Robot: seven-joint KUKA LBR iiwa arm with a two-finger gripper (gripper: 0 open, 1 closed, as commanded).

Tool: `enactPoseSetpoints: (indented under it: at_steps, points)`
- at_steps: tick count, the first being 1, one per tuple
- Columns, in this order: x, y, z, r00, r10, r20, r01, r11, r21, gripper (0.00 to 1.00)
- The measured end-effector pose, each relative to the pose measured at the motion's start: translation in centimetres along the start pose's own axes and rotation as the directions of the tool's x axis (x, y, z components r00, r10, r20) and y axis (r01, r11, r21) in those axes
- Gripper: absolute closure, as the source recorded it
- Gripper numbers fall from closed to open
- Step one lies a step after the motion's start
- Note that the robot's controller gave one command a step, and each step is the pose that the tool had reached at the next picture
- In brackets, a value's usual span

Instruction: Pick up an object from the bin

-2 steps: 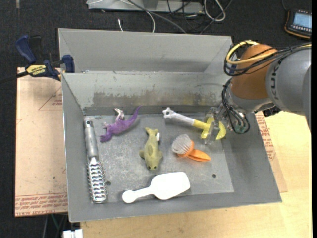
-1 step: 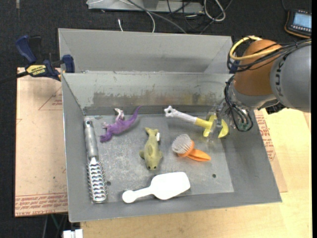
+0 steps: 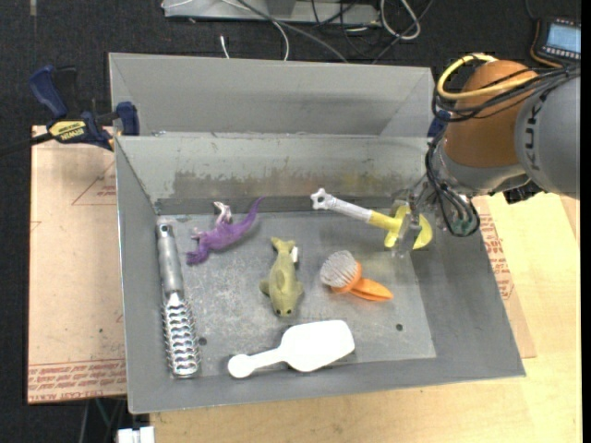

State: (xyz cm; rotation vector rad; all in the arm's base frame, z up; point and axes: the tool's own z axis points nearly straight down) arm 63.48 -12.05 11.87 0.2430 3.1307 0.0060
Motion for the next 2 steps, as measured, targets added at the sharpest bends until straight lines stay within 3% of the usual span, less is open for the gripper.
enactPoseSetpoints:
  at_steps: [2]
  points:
    - [-0.1,0.0,-5.5,1.000,-0.001,0.004,0.001,1.000,0.000,1.00]
